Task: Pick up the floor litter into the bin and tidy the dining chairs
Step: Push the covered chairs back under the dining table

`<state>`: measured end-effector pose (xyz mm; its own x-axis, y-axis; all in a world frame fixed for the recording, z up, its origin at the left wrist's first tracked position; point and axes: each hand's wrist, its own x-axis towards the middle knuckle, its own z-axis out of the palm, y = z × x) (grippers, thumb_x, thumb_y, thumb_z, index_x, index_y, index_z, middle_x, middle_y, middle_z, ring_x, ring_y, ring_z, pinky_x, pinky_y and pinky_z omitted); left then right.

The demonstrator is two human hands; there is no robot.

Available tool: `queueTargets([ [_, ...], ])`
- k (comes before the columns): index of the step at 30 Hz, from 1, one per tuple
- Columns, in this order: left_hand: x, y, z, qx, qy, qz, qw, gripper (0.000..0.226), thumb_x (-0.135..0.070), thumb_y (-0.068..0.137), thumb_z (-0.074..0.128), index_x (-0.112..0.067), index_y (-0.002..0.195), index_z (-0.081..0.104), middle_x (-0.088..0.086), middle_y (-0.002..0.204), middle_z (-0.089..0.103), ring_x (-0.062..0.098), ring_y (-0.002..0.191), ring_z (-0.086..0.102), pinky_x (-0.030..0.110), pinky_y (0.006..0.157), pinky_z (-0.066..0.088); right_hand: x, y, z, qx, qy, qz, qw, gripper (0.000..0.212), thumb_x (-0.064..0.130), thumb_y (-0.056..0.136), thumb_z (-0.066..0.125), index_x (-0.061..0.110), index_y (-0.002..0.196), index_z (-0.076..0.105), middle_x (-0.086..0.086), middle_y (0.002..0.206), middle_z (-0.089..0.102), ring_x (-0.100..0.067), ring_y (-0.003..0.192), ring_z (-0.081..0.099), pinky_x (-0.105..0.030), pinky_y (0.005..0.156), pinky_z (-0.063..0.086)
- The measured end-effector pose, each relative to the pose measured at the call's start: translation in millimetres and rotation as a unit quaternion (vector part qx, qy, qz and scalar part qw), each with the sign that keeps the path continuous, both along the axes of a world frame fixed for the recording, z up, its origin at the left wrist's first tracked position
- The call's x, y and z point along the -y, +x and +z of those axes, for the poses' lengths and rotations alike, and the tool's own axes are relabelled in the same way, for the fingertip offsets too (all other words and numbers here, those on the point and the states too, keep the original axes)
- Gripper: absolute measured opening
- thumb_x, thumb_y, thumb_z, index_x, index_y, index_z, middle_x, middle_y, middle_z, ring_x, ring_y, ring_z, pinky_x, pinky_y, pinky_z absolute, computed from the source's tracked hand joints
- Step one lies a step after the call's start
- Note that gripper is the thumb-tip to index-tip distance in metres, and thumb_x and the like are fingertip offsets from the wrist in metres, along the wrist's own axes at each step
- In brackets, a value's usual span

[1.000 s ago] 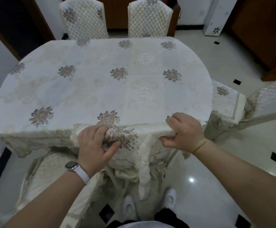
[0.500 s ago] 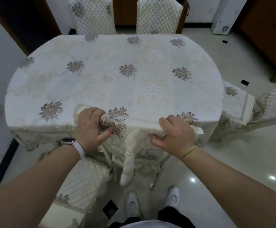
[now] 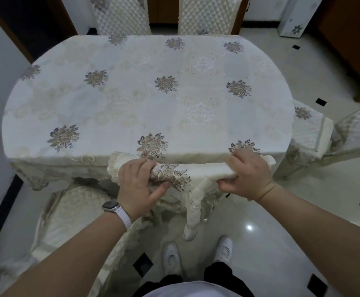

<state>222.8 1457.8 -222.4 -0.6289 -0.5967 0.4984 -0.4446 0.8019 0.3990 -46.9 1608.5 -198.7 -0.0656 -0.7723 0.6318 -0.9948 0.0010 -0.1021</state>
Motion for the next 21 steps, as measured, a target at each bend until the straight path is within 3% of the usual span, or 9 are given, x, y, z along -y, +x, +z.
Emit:
queueTargets([
  [6, -5, -17, -9, 0.019, -0.005, 0.01, 1.0, 0.051, -0.055, 0.086, 0.057, -0.015, 0.117, 0.049, 0.015, 0.111, 0.058, 0.034, 0.105, 0.052, 0.047, 0.094, 0.036, 3, -25, -13, 0.008, 0.033, 0.007, 0.999, 0.037, 0.039, 0.065, 0.066, 0.003, 0.072, 0.065, -0.011, 0.067, 0.051, -0.027, 0.057, 0.047, -0.034, 0.051, 0.04],
  [21, 23, -13, -32, 0.068, 0.017, -0.019, 0.997, 0.047, -0.047, 0.086, 0.056, -0.012, 0.117, 0.048, 0.016, 0.114, 0.054, 0.03, 0.108, 0.045, 0.045, 0.098, 0.031, 16, -21, -48, 0.022, 0.101, 0.019, 0.994, 0.045, 0.047, 0.074, 0.066, 0.004, 0.085, 0.065, -0.014, 0.078, 0.054, -0.03, 0.064, 0.051, -0.037, 0.056, 0.042],
])
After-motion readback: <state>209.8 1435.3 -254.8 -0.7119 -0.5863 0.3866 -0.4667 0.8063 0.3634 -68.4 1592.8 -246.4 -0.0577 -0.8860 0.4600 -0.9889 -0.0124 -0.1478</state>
